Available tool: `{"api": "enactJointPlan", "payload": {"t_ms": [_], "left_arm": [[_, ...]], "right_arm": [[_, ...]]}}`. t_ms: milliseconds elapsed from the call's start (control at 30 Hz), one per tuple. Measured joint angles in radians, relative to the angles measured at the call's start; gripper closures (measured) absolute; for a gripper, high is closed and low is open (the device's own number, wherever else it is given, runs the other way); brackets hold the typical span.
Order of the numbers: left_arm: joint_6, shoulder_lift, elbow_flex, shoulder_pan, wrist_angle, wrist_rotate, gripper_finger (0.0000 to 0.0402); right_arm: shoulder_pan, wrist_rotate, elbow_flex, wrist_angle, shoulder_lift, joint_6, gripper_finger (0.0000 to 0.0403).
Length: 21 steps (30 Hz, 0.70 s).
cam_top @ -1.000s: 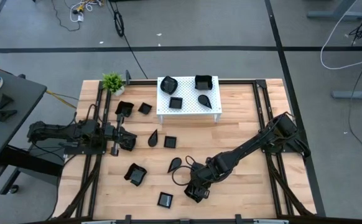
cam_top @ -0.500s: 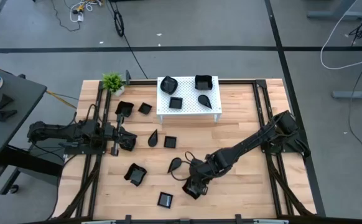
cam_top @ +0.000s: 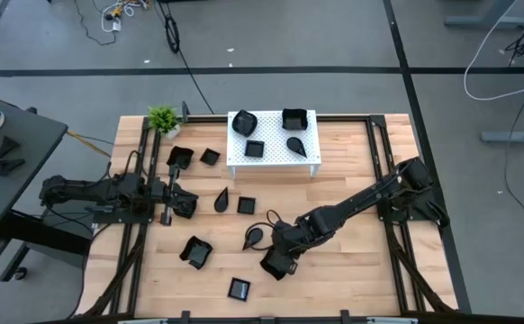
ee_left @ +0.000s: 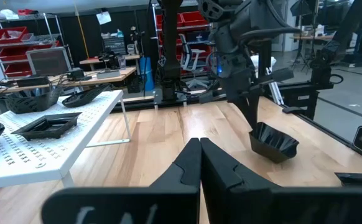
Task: Pick & Place Mini shaped plates
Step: Stack the distorted square plate on top of the distorted square plate on the shelf
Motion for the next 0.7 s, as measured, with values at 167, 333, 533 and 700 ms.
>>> {"api": "enactJointPlan", "payload": {"t_ms": [167, 333, 533, 700], "left_arm": [[0.000, 0.000, 0.000, 0.000, 0.000, 0.000, 0.0399], [0.000, 0.000, 0.000, 0.000, 0.000, 0.000, 0.0399], [0.000, 0.000, 0.000, 0.000, 0.000, 0.000, 0.0399], [0.000, 0.000, 0.000, 0.000, 0.000, 0.000, 0.0399]], "right_arm": [[0.000, 0.000, 0.000, 0.001, -0.004, 0.000, 0.0403], [-0.001, 0.000, 0.000, 0.006, -0.022, 0.021, 0.0403], [-0.009, 0.002, 0.000, 0.033, -0.048, 0.054, 0.0403], [-0.014, 0.002, 0.000, 0.085, -0.057, 0.058, 0.0403]]}}
